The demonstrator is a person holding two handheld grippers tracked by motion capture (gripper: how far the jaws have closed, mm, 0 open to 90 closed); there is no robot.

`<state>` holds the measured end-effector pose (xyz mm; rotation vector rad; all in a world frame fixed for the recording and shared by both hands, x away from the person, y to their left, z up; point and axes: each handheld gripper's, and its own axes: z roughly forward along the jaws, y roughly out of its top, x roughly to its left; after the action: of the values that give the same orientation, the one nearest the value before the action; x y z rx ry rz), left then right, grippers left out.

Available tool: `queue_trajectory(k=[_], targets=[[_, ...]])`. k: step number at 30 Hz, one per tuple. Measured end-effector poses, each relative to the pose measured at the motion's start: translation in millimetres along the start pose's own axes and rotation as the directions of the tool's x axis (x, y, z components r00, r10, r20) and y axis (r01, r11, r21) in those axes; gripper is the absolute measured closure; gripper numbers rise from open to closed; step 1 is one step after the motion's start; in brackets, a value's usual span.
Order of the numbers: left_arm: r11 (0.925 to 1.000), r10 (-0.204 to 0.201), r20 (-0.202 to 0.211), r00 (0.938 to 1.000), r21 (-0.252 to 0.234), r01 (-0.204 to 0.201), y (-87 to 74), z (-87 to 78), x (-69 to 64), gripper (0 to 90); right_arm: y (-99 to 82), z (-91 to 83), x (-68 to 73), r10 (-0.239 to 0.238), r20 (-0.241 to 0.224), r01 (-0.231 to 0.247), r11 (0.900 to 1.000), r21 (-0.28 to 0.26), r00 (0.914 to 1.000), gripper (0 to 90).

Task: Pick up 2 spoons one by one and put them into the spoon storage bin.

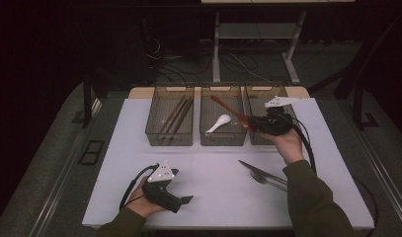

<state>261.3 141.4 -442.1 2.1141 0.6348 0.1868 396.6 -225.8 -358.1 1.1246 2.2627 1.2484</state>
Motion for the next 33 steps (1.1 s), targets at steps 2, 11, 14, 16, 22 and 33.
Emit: queue_trajectory(k=[2, 11, 14, 16, 22, 33], targets=[[1.0, -0.006, -0.001, 1.0, -0.007, 0.006, -0.1, -0.1, -0.1, 0.0, 3.6, 7.0, 0.1, 0.005, 0.007, -0.005, 1.0, 0.005, 1.0, 83.7], [1.0, -0.001, -0.002, 1.0, -0.009, 0.0, -0.6, -0.7, 2.1, 0.0, 11.9, 39.7, 3.4, 0.014, 0.045, -0.017, 0.9984, 0.053, 0.9989, 83.7], [0.9998, 0.0, -0.002, 1.0, -0.019, 0.0, -0.8, -2.0, 3.9, 0.0, 10.9, 49.3, 4.3, 0.016, 0.059, -0.021, 0.9969, 0.076, 0.9981, 83.3], [0.9997, -0.003, -0.005, 1.0, -0.023, 0.003, -0.8, -3.3, 5.5, 0.0, 9.9, 53.8, 5.5, 0.011, 0.062, -0.016, 0.9964, 0.083, 0.998, 82.4], [0.9994, -0.004, -0.005, 1.0, -0.035, 0.003, -1.3, -5.8, 9.1, 0.0, 10.0, 57.4, 9.8, 0.0, 0.067, -0.004, 0.9973, 0.073, 0.9978, 62.8], [0.9979, -0.024, -0.006, 0.9997, -0.061, 0.023, -2.6, -8.2, 16.8, 0.0, 13.4, 37.9, 10.8, 0.012, -0.027, -0.011, 0.9998, 0.018, 0.9996, 48.7]])
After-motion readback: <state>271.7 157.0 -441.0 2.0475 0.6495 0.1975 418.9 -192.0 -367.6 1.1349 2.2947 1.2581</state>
